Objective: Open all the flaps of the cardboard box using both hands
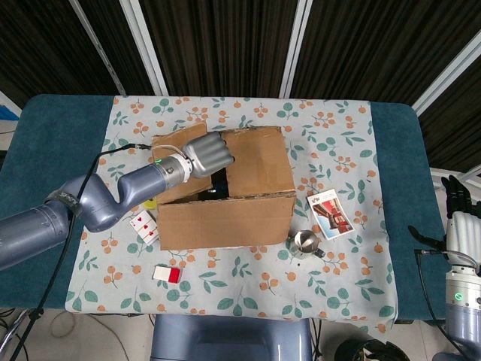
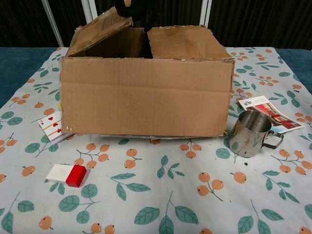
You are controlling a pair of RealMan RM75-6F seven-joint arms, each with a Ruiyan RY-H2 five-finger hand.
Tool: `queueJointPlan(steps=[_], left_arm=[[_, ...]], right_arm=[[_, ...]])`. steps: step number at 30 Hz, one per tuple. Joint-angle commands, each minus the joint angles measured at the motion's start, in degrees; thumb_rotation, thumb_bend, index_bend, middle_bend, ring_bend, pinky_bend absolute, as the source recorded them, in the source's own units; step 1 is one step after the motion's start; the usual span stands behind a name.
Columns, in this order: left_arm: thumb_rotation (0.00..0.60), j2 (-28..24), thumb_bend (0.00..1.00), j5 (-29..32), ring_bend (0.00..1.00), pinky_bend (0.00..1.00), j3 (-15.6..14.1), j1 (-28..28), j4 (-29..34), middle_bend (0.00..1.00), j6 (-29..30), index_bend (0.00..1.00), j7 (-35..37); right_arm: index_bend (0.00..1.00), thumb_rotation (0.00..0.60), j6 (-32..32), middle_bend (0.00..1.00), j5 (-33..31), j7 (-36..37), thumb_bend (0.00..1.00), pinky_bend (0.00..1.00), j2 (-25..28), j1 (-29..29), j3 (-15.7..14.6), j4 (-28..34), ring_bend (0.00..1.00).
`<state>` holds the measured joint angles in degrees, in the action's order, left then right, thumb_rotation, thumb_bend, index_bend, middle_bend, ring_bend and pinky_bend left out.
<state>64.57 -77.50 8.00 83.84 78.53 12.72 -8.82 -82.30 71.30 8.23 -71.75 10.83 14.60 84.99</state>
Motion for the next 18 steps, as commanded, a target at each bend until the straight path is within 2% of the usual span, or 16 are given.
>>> queueJointPlan(steps=[1, 18], left_arm=[[0.600, -2.6, 0.87, 0.8, 0.34, 0.37, 0.1, -0.1, 2.4, 0.68, 0.4, 0.39, 0.0], [0.600, -13.3, 0.87, 4.7, 0.34, 0.37, -0.1, 0.3, 11.4, 0.68, -0.8, 0.39, 0.4]], right_arm=[[0.00, 0.600, 0.1, 0.00, 0.0, 0.1, 0.21, 0.22, 0.0, 0.0, 0.0, 0.0, 0.00], [0.00, 0.600, 0.3, 0.00, 0.5, 0.0, 0.21, 0.22, -0.5, -0.2, 0.0, -0.3, 0.00]])
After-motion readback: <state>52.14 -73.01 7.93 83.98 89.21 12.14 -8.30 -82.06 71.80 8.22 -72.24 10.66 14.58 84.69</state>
